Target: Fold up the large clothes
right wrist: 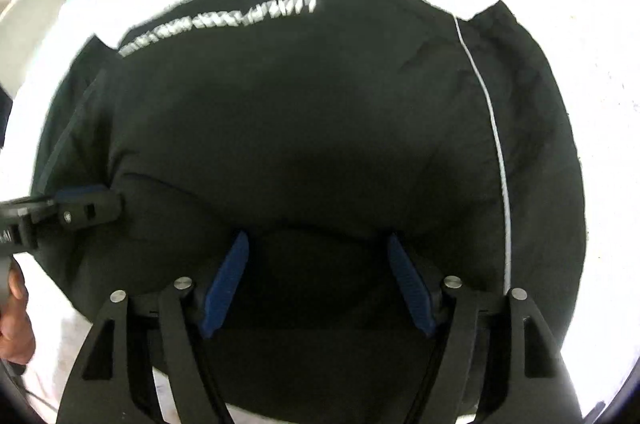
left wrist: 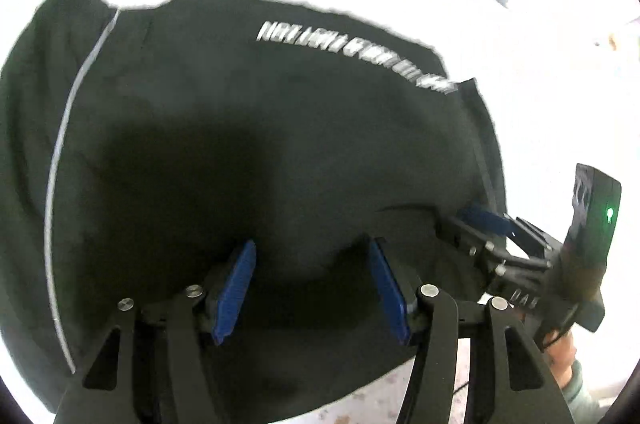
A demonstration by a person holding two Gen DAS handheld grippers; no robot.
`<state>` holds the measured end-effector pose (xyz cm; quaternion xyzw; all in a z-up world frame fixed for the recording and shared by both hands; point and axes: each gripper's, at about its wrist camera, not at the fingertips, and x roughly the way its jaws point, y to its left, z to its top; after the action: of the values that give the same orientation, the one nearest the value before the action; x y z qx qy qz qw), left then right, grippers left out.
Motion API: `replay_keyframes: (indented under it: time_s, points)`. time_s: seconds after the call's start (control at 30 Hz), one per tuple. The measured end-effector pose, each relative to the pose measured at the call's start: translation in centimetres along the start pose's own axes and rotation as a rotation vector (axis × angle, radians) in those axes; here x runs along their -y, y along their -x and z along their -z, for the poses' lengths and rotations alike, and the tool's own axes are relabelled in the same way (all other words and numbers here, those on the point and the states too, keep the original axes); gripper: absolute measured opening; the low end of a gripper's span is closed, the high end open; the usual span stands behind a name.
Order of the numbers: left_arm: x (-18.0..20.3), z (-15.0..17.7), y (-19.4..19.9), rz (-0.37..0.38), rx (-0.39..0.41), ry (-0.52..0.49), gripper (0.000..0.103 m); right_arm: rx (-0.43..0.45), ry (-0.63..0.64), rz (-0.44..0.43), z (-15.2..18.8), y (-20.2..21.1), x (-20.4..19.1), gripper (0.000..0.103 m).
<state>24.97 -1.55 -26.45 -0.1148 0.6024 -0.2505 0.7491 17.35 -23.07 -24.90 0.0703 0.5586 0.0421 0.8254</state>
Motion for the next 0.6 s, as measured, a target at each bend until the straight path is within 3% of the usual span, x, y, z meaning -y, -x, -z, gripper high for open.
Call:
replay_keyframes:
  time_s: [0.1, 0.2, 0.3, 0.4, 0.53, 0.6]
  points:
    - [0.8, -2.1, 2.5, 0.034, 0.073, -0.021, 0.060, 0.126, 0.013, 0.008, -2.8, 2.9, -0.2, 0.073]
    - [1.1, -5.0, 2.4, 0.029, 0.095, -0.022, 0.061, 0.153, 0.006, 0.017, -6.1, 2.3, -0.1, 0.073]
    - [-0.5, -6.9, -1.0, -0.049, 0.036, 0.009, 0.060, 0.086, -0.005, 0.040, -8.2, -1.4, 0.6, 0.064]
    - [-3.0, -7.4, -4.4, -0.019, -0.033, 0.095, 0.060, -0.055, -0.041, 0.035, -8.4, -6.6, 1.8, 0.064]
    - [-3.5, -7.5, -4.5, -0.006, -0.042, 0.103, 0.060, -0.065, 0.001, 0.089, -8.4, -7.6, 1.3, 0.065]
    - [-2.6, -7.0, -4.0, -0.009, -0.034, 0.076, 0.060, -0.059, -0.009, 0.073, -8.5, -7.4, 1.1, 0.065]
